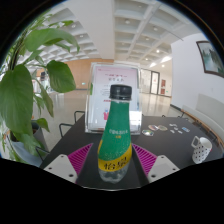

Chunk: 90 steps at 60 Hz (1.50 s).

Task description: Pour water

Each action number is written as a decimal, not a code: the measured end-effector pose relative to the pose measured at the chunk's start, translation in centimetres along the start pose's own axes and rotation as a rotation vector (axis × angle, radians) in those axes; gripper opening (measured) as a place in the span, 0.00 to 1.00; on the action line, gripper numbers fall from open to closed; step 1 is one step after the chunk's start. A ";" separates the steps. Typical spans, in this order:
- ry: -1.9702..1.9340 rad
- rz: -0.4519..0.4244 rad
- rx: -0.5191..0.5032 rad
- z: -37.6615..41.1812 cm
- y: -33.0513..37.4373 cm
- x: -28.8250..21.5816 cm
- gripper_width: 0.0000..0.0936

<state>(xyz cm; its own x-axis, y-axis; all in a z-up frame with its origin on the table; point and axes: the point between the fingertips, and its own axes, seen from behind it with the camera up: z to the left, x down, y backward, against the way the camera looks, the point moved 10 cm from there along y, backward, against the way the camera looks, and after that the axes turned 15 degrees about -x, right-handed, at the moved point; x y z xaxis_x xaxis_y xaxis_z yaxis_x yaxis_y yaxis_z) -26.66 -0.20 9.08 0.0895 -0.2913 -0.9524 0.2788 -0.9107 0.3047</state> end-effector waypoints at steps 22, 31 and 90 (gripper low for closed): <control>-0.049 -0.092 -0.093 0.1 1.9 -1.5 0.43; -0.236 -0.255 -0.244 0.0 6.4 -7.6 0.43; -1.975 -0.734 -0.912 -24.0 12.5 -8.3 0.43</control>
<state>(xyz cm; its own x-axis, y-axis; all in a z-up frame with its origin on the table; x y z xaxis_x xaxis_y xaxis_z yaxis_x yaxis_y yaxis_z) -1.01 -2.15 20.77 -0.7614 -0.4335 0.4820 0.0771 -0.7988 -0.5966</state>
